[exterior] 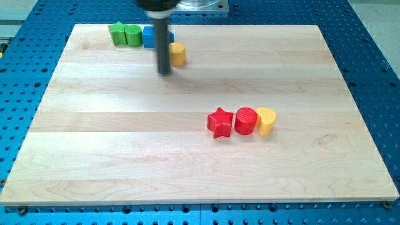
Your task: Slide the hexagon towards the green circle
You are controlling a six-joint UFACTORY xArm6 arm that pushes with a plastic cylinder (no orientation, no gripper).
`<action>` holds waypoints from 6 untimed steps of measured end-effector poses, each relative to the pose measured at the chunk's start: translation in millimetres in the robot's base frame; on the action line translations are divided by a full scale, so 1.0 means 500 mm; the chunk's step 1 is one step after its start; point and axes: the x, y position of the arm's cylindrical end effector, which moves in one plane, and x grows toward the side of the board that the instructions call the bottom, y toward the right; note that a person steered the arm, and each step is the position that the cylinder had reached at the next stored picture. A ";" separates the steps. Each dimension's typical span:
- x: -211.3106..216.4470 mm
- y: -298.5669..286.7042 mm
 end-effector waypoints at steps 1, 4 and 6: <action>0.009 0.172; -0.028 0.043; -0.049 0.011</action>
